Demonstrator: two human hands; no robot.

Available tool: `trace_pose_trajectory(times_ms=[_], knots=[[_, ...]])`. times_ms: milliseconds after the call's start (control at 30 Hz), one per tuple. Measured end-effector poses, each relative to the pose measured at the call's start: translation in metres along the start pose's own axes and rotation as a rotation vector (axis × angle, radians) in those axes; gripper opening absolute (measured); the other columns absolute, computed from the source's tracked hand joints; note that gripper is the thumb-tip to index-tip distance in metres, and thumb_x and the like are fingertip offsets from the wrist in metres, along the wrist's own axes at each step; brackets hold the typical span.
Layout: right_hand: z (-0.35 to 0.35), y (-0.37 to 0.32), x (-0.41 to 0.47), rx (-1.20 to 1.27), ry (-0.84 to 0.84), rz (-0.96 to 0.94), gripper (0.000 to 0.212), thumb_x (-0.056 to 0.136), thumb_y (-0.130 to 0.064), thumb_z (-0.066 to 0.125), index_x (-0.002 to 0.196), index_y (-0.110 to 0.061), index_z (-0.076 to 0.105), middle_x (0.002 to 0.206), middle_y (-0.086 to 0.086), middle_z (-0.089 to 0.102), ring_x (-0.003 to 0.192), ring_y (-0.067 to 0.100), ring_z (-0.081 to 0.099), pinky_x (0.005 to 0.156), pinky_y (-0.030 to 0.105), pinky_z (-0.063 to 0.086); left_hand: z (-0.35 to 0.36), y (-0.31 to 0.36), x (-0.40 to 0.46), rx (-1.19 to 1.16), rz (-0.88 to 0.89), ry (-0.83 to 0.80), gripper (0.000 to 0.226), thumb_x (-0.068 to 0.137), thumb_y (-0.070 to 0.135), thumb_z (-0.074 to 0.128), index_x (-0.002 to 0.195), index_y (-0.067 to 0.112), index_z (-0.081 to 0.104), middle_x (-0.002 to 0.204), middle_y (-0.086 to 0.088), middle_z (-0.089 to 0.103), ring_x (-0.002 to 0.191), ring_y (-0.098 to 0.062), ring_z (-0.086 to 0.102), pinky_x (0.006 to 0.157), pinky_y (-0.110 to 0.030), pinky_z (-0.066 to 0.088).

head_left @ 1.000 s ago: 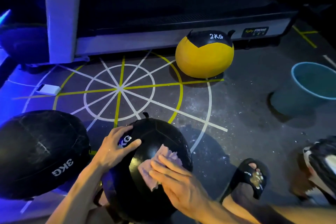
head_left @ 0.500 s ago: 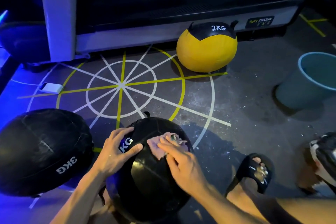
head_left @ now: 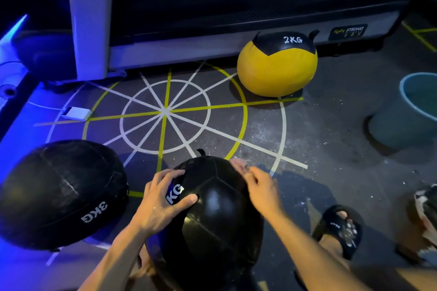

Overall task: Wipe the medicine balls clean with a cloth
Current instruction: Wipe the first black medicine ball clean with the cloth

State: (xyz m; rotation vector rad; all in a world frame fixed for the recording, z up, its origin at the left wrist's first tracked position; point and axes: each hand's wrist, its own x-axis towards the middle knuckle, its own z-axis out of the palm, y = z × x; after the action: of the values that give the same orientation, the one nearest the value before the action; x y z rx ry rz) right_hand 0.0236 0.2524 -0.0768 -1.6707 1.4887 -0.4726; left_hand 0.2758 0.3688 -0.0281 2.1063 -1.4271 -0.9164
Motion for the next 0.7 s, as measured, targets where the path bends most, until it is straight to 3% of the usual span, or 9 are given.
trace_pose_trajectory(times_ms=[67, 167, 233, 367, 433, 533, 600, 633, 700], knots=[[-0.001, 0.013, 0.01, 0.067, -0.029, 0.103, 0.028, 0.106, -0.019, 0.047, 0.106, -0.03, 0.073, 0.101, -0.01, 0.076, 0.089, 0.01, 0.069, 0.078, 0.026, 0.053, 0.001, 0.005, -0.002, 0.022, 0.001, -0.028, 0.091, 0.058, 0.093, 0.059, 0.136, 0.048, 0.048, 0.137, 0.018, 0.034, 0.124, -0.014, 0.032, 0.105, -0.035, 0.03], [0.004, 0.017, 0.0, 0.075, -0.006, 0.155, 0.034, 0.106, -0.018, 0.048, 0.074, -0.029, 0.056, 0.071, -0.008, 0.063, 0.058, 0.007, 0.051, 0.056, 0.029, 0.04, -0.008, 0.008, 0.012, 0.063, 0.0, -0.103, 0.085, 0.055, 0.093, 0.063, 0.124, 0.044, 0.054, 0.128, 0.015, 0.04, 0.117, -0.013, 0.04, 0.101, -0.036, 0.036], [0.005, 0.022, -0.01, 0.13, 0.031, 0.159, 0.032, 0.105, -0.019, 0.048, 0.074, -0.023, 0.053, 0.074, -0.006, 0.068, 0.05, 0.006, 0.044, 0.053, 0.029, 0.037, -0.014, 0.012, 0.03, 0.029, 0.017, -0.089, 0.075, 0.06, 0.091, 0.063, 0.114, 0.039, 0.059, 0.121, 0.013, 0.048, 0.111, -0.01, 0.051, 0.098, -0.034, 0.043], [-0.005, 0.022, -0.02, 0.185, 0.043, 0.141, 0.042, 0.106, -0.015, 0.05, 0.068, -0.032, 0.052, 0.06, -0.029, 0.06, 0.05, 0.0, 0.05, 0.05, 0.015, 0.038, -0.002, 0.024, 0.075, 0.084, 0.032, -0.021, 0.054, 0.09, 0.059, 0.067, 0.135, 0.031, 0.057, 0.126, 0.002, 0.054, 0.108, -0.014, 0.056, 0.099, -0.038, 0.048], [-0.009, 0.022, -0.027, 0.243, -0.011, 0.091, 0.042, 0.107, -0.015, 0.048, 0.084, -0.044, 0.067, 0.089, -0.037, 0.07, 0.063, 0.011, 0.062, 0.061, 0.017, 0.048, 0.013, 0.028, 0.091, 0.167, 0.04, -0.068, 0.038, 0.097, 0.048, 0.065, 0.132, 0.036, 0.062, 0.129, 0.002, 0.06, 0.118, -0.021, 0.057, 0.107, -0.045, 0.044], [-0.011, 0.028, -0.033, 0.323, -0.025, 0.082, 0.029, 0.108, -0.018, 0.047, 0.116, -0.028, 0.073, 0.11, -0.013, 0.076, 0.08, 0.017, 0.07, 0.077, 0.036, 0.057, 0.026, 0.04, 0.102, 0.211, 0.053, -0.07, 0.013, 0.097, 0.041, 0.066, 0.104, 0.034, 0.075, 0.114, 0.007, 0.07, 0.109, -0.021, 0.062, 0.095, -0.039, 0.047], [-0.017, 0.028, -0.038, 0.358, -0.019, 0.084, 0.034, 0.108, -0.016, 0.048, 0.118, -0.038, 0.072, 0.117, -0.021, 0.073, 0.098, -0.004, 0.069, 0.091, 0.017, 0.054, 0.028, 0.051, 0.1, 0.279, 0.091, -0.054, 0.012, 0.098, 0.043, 0.064, 0.097, 0.036, 0.074, 0.103, 0.014, 0.067, 0.103, -0.018, 0.062, 0.088, -0.039, 0.049], [-0.022, 0.027, -0.041, 0.358, -0.018, 0.081, 0.042, 0.107, -0.014, 0.048, 0.112, -0.049, 0.071, 0.111, -0.032, 0.071, 0.101, -0.014, 0.064, 0.086, 0.006, 0.048, 0.028, 0.056, 0.096, 0.311, 0.115, -0.047, 0.016, 0.097, 0.046, 0.06, 0.095, 0.036, 0.072, 0.099, 0.019, 0.065, 0.1, -0.016, 0.061, 0.086, -0.039, 0.05], [-0.032, 0.025, -0.042, 0.317, -0.022, 0.102, 0.058, 0.107, -0.012, 0.049, 0.085, -0.063, 0.066, 0.084, -0.04, 0.067, 0.084, -0.018, 0.061, 0.075, 0.003, 0.044, 0.027, 0.065, 0.082, 0.325, 0.171, -0.026, 0.027, 0.094, 0.054, 0.051, 0.094, 0.036, 0.071, 0.093, 0.021, 0.062, 0.094, -0.011, 0.06, 0.082, -0.038, 0.051]])
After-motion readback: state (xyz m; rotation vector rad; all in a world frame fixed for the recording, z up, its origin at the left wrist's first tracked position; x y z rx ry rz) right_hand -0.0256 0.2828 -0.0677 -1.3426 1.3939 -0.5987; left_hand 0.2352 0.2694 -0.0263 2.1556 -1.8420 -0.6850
